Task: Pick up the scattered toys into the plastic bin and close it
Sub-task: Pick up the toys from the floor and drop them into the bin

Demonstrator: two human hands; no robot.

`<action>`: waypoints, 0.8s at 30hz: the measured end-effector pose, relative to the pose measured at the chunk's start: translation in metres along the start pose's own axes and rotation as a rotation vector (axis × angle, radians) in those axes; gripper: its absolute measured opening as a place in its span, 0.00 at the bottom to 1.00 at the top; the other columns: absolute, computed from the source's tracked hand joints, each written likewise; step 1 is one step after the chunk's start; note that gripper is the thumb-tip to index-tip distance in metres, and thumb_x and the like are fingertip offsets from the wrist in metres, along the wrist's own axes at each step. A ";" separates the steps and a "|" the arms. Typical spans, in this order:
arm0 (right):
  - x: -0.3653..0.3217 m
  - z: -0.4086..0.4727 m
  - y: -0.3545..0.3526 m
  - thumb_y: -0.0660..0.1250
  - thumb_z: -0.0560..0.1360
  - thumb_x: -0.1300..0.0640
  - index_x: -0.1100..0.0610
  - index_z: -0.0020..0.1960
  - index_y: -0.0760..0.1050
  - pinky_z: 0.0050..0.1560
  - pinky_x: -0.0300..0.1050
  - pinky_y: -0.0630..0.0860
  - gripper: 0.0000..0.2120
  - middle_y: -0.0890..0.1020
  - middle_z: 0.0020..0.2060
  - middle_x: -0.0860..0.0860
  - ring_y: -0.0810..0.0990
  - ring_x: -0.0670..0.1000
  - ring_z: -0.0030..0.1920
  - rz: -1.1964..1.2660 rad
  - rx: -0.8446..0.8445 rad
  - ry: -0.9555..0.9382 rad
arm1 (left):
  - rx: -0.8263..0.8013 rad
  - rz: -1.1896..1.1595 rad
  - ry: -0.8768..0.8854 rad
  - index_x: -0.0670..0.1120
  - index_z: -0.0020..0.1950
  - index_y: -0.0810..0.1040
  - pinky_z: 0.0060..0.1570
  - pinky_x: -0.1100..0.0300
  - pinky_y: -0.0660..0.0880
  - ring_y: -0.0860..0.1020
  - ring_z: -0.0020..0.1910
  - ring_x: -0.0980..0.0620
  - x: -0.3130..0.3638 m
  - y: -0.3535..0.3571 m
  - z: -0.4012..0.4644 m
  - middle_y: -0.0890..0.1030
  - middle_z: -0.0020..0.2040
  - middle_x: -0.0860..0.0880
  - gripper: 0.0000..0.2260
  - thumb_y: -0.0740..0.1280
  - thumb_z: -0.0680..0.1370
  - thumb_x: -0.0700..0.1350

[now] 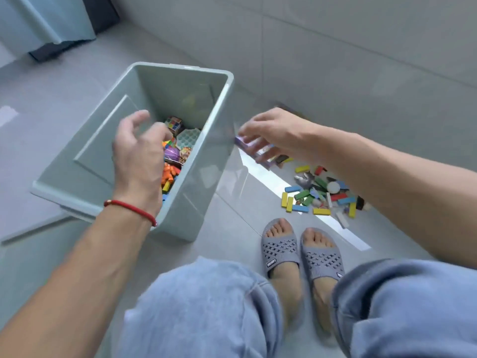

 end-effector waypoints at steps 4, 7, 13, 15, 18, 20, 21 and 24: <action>0.140 -0.044 -0.084 0.63 0.77 0.53 0.62 0.48 0.81 0.41 0.49 0.80 0.13 0.86 0.43 0.59 0.85 0.58 0.42 -0.525 0.227 0.237 | -0.383 0.114 -0.042 0.51 0.50 0.82 0.49 0.57 0.78 0.78 0.42 0.57 -0.059 0.084 -0.050 0.82 0.46 0.53 0.14 0.64 0.66 0.45; 0.237 -0.082 -0.116 0.64 0.76 0.55 0.59 0.51 0.81 0.46 0.50 0.80 0.10 0.85 0.47 0.57 0.84 0.59 0.45 -0.651 0.250 0.428 | -0.633 0.302 -0.224 0.52 0.49 0.83 0.55 0.50 0.80 0.80 0.48 0.55 -0.126 0.138 -0.079 0.83 0.48 0.51 0.14 0.65 0.66 0.47; 0.339 -0.078 -0.117 0.65 0.77 0.53 0.51 0.62 0.74 0.53 0.51 0.76 0.13 0.80 0.58 0.53 0.78 0.57 0.56 -0.740 0.242 0.434 | -0.743 0.605 -0.188 0.52 0.56 0.81 0.59 0.53 0.77 0.78 0.56 0.52 -0.229 0.221 -0.088 0.81 0.56 0.50 0.13 0.70 0.73 0.41; 0.342 -0.051 -0.109 0.66 0.77 0.51 0.51 0.61 0.73 0.52 0.54 0.78 0.13 0.78 0.58 0.54 0.78 0.59 0.55 -0.824 0.262 0.316 | -0.712 0.645 -0.189 0.51 0.58 0.80 0.60 0.53 0.76 0.77 0.57 0.51 -0.254 0.238 -0.083 0.80 0.58 0.49 0.16 0.71 0.72 0.40; 0.323 -0.006 -0.092 0.66 0.77 0.51 0.52 0.63 0.71 0.35 0.50 0.73 0.16 0.74 0.56 0.56 0.78 0.60 0.48 -1.015 0.303 0.104 | -0.725 0.752 -0.090 0.52 0.64 0.76 0.63 0.54 0.72 0.73 0.62 0.48 -0.284 0.260 -0.074 0.73 0.62 0.47 0.22 0.72 0.71 0.42; 0.313 0.019 -0.082 0.66 0.77 0.51 0.52 0.65 0.70 0.26 0.44 0.62 0.19 0.73 0.55 0.57 0.76 0.58 0.42 -1.099 0.337 0.030 | -0.751 0.819 -0.014 0.53 0.69 0.71 0.65 0.56 0.70 0.70 0.65 0.46 -0.297 0.272 -0.067 0.67 0.63 0.46 0.28 0.73 0.70 0.45; 0.312 0.028 -0.078 0.67 0.76 0.51 0.53 0.66 0.70 0.25 0.41 0.56 0.20 0.74 0.54 0.57 0.74 0.57 0.38 -1.113 0.358 0.025 | -0.761 0.823 0.007 0.53 0.72 0.68 0.66 0.56 0.69 0.69 0.65 0.45 -0.302 0.278 -0.064 0.66 0.64 0.46 0.31 0.74 0.70 0.46; 0.331 0.044 -0.069 0.67 0.75 0.51 0.54 0.70 0.69 0.25 0.40 0.49 0.25 0.74 0.57 0.58 0.71 0.56 0.32 -1.132 0.372 0.088 | -0.781 0.826 0.052 0.54 0.75 0.65 0.66 0.60 0.66 0.66 0.66 0.46 -0.314 0.289 -0.058 0.64 0.64 0.46 0.37 0.77 0.69 0.50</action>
Point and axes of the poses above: each hand's wrist, its own z-axis towards the middle knuckle, its own y-axis out of the palm, x = y × z, the point moved 7 cm from there along z, towards the middle knuckle
